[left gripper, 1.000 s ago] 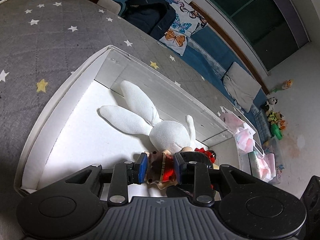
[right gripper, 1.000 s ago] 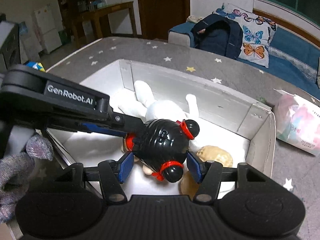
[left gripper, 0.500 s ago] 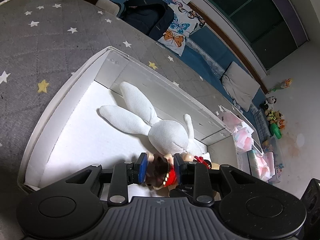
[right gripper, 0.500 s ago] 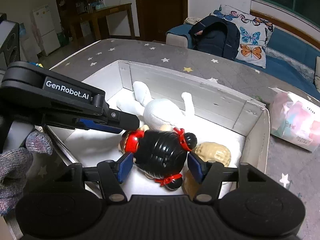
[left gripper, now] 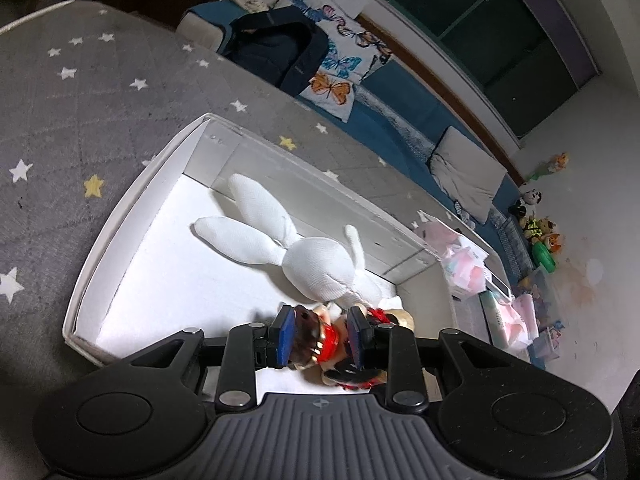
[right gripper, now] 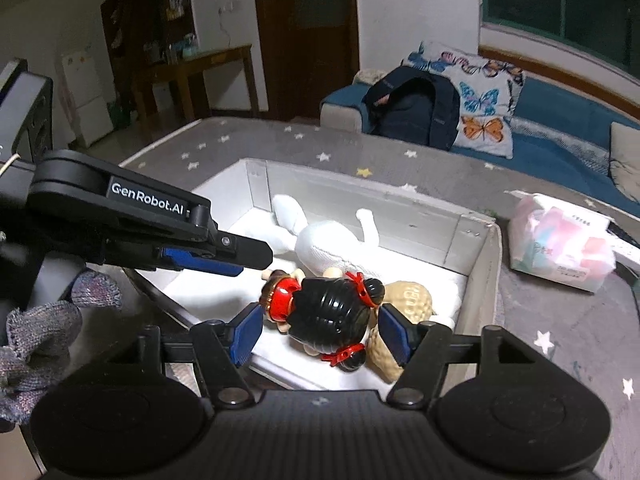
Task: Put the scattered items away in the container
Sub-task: 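Carry the black-and-red figure with both tools down into the box, then open both tools and move them to the green alien figure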
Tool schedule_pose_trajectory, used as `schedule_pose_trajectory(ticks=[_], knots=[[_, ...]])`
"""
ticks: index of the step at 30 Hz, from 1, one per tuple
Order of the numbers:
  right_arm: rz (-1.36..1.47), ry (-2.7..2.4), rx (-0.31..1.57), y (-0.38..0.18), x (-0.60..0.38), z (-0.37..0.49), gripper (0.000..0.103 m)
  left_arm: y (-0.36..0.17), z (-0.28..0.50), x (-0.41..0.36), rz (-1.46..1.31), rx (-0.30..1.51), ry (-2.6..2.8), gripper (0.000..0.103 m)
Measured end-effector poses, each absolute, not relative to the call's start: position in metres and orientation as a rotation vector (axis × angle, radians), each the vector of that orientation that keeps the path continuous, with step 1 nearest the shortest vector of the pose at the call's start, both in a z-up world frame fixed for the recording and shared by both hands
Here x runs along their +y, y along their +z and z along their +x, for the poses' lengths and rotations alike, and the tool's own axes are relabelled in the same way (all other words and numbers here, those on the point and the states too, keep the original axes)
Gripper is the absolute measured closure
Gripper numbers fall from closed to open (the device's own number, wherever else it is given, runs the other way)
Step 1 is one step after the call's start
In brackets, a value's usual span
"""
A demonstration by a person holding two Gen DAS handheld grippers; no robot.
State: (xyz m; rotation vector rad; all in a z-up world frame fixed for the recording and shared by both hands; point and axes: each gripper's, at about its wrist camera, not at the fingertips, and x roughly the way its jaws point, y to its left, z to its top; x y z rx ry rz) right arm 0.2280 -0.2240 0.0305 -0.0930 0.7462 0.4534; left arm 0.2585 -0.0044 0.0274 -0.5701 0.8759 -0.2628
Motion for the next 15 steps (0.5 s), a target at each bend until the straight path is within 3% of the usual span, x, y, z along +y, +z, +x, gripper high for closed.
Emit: schedule_pose_trajectory(ticks=[15], knots=[[0.032, 0.327, 0.684, 0.022, -0.257, 0.157, 0.038, 0.043, 0.199, -0.017, -0.512, 0.81, -0.325, 0.073]])
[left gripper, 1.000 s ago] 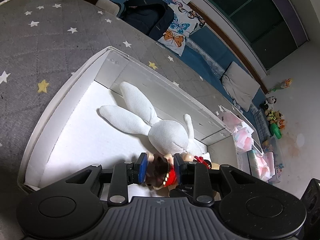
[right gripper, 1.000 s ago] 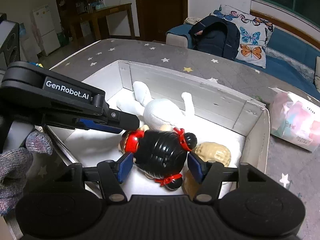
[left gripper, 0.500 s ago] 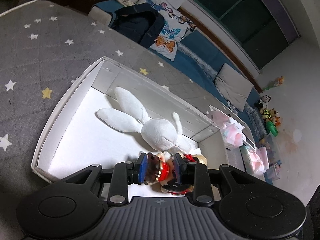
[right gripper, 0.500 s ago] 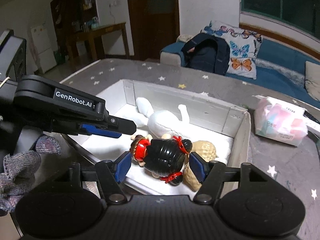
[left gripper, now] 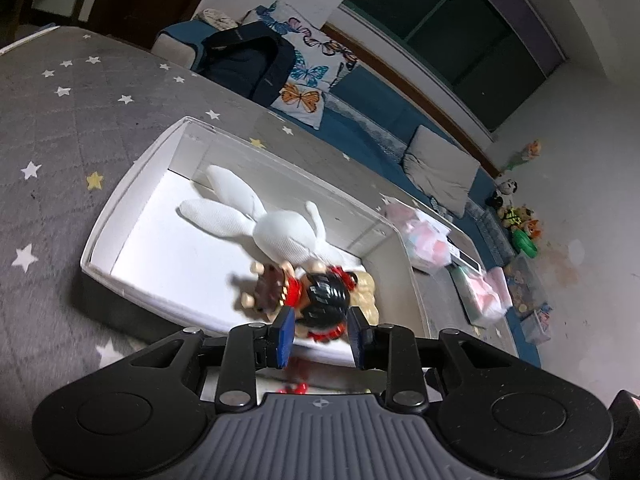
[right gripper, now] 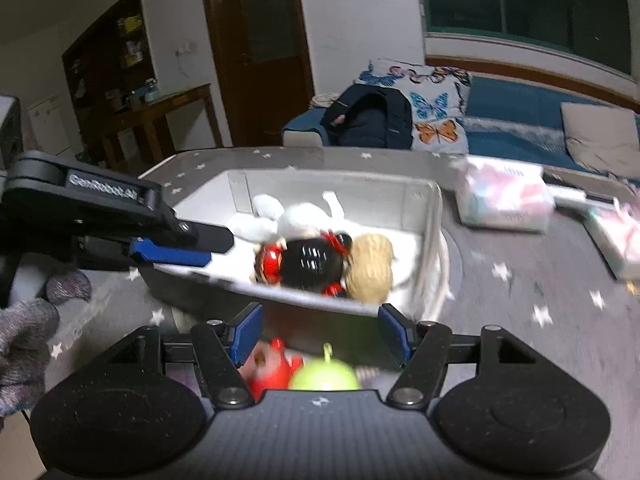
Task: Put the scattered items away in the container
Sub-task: 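Open both tools and move them to the green alien figure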
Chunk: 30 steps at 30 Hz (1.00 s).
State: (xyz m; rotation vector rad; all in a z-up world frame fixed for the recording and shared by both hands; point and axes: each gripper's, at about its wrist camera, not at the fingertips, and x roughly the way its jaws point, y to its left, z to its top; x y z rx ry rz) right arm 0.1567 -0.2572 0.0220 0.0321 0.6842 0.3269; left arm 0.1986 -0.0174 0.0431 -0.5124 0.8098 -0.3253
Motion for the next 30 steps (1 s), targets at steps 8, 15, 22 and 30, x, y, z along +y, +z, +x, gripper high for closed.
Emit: schedule_pose_trajectory(ticks=[8, 15, 22, 30], knots=[[0.047, 0.285, 0.695, 0.004, -0.262, 0.129, 0.038, 0.041, 0.17, -0.027, -0.483, 0.792, -0.351, 0.073], [0.044, 0.251, 0.705, -0.01, -0.258, 0.121, 0.038, 0.033, 0.167, -0.048, -0.444, 0.832, -0.417, 0.072], [0.063, 0.242, 0.719, -0.017, -0.258, 0.124, 0.038, 0.027, 0.179, -0.075, -0.39, 0.874, -0.482, 0.071], [0.078, 0.257, 0.729, -0.023, -0.256, 0.13, 0.043, 0.016, 0.194, -0.091, -0.361, 0.929, -0.501, 0.071]])
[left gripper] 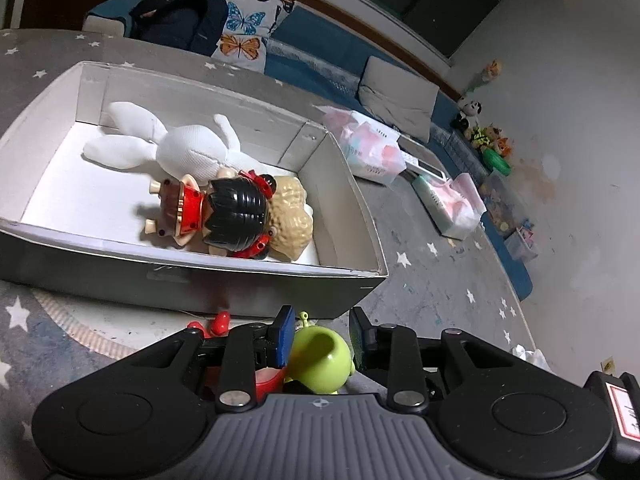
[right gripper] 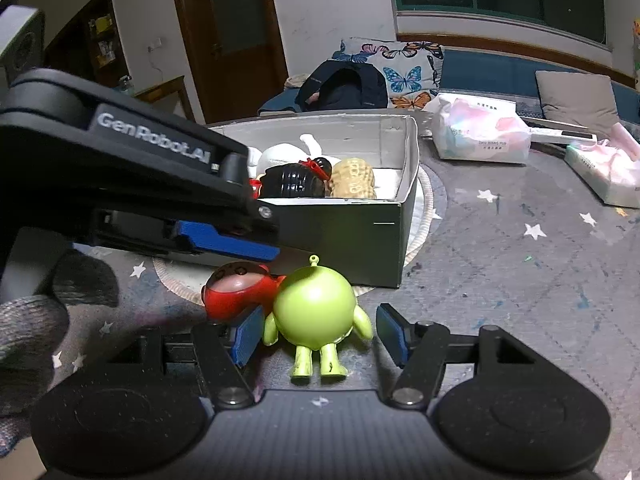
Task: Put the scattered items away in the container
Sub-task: 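Open both tools and move them to the green alien figure, then close both tools on the green alien figure and lift it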
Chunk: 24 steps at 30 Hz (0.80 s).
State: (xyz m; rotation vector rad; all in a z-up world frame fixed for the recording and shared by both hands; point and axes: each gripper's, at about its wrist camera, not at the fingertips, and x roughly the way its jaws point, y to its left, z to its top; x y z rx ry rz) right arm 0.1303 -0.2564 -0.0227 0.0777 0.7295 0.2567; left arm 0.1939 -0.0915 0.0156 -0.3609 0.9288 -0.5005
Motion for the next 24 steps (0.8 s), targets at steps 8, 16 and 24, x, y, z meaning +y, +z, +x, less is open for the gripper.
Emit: schedule_pose_trajectory(ticks=[8, 16, 24], knots=[[0.093, 0.265, 0.73, -0.023, -0.259, 0.131, 0.045, 0.008, 0.199, -0.097, -0.343, 0.965, -0.511, 0.071], [0.091, 0.248, 0.726, -0.022, -0.263, 0.125, 0.047, 0.004, 0.199, -0.104, -0.329, 0.978, -0.528, 0.07], [0.116, 0.246, 0.726, -0.025, -0.272, 0.121, 0.047, 0.002, 0.198, -0.112, -0.301, 0.979, -0.537, 0.067]])
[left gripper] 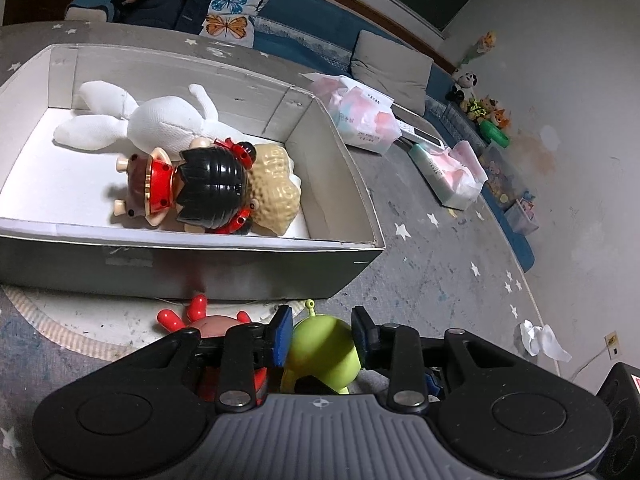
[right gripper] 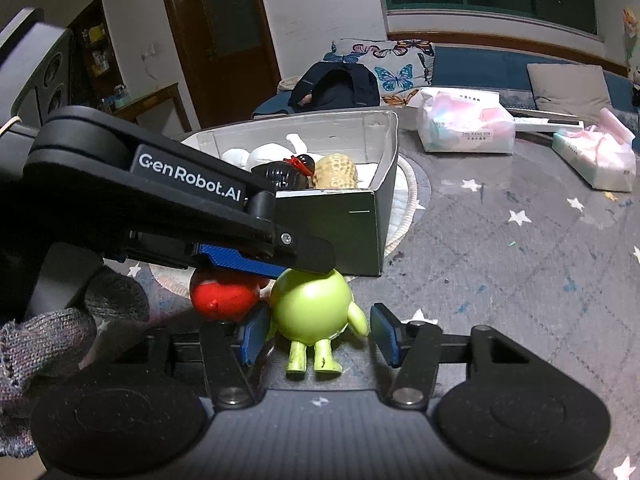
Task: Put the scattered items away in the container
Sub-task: 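Close both tools on the green alien figure and lift it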
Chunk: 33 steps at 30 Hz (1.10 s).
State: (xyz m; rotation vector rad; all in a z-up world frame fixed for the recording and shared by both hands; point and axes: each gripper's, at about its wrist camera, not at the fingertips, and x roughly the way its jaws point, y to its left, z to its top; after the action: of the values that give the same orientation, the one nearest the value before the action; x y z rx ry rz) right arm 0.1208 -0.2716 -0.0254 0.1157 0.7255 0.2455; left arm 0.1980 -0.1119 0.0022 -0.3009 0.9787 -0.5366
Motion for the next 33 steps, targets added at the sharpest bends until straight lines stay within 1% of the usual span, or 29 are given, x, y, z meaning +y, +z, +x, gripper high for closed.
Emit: schedule_pose_trajectory(ticks=[5, 13, 21, 27, 33], knots=[[0.115, 0.256, 0.725, -0.028, -0.269, 0.123, 0.047, 0.001, 0.199, -0.113, -0.288, 0.976, -0.529, 0.065], [0.092, 0.267, 0.721, -0.027, -0.265, 0.124, 0.049, 0.001, 0.197, -0.113, -0.274, 0.963, -0.533, 0.065], [0.083, 0.263, 0.711, -0.024, -0.265, 0.115, 0.05, 0.001, 0.189, -0.11, -0.298, 0.956, -0.554, 0.066], [0.046, 0.276, 0.672, -0.005, -0.261, 0.106, 0.05, 0.016, 0.18, -0.098, -0.351, 0.902, -0.571, 0.066], [-0.012, 0.315, 0.608, 0.024, -0.246, 0.114, 0.05, 0.046, 0.18, -0.08, -0.379, 0.81, -0.554, 0.066]])
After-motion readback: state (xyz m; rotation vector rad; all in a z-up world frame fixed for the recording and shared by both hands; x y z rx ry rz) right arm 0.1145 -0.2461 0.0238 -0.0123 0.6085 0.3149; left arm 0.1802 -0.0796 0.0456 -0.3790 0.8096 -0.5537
